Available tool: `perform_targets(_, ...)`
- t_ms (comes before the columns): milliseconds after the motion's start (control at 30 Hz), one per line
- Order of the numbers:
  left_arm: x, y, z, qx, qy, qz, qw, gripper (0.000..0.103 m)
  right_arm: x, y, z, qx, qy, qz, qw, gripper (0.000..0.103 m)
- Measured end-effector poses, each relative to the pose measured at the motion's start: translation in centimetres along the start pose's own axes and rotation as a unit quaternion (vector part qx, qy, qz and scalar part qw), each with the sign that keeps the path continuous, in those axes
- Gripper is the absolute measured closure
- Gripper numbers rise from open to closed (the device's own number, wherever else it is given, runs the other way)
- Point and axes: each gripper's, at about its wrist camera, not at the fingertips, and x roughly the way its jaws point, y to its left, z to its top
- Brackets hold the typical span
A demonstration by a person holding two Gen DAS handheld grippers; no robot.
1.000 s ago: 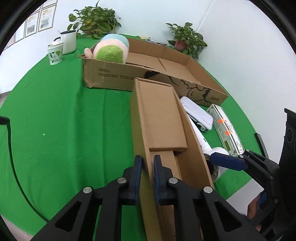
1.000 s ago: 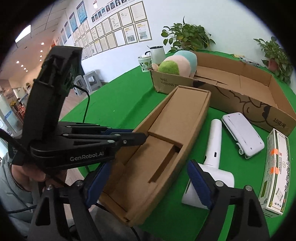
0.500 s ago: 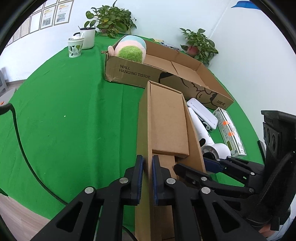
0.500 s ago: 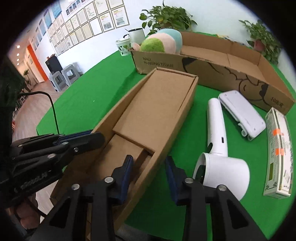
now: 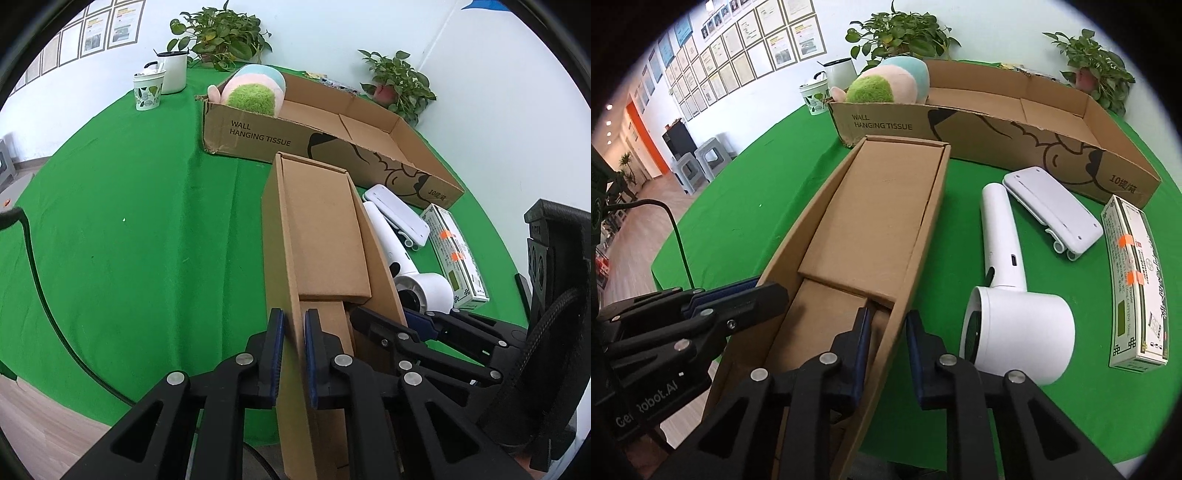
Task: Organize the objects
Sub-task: 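Grip the long narrow cardboard box with both grippers and lift it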
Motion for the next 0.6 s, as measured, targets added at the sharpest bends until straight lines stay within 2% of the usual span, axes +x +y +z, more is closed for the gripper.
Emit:
perform_targets(333,-0.1,-1.6,-0.4,0.018,0.009,0.024,0.9995,0.095,-0.4,-0.7,-0.4,0.015,-0.014,-0.006,1.0,0.089)
perform_targets(600,-2.7,-4.3,0.7,0.055,-0.043,0.038,0.9968,0.096,-3.5,-1.2,0.4,0.024,-0.078,-0.015,0.997,0.089)
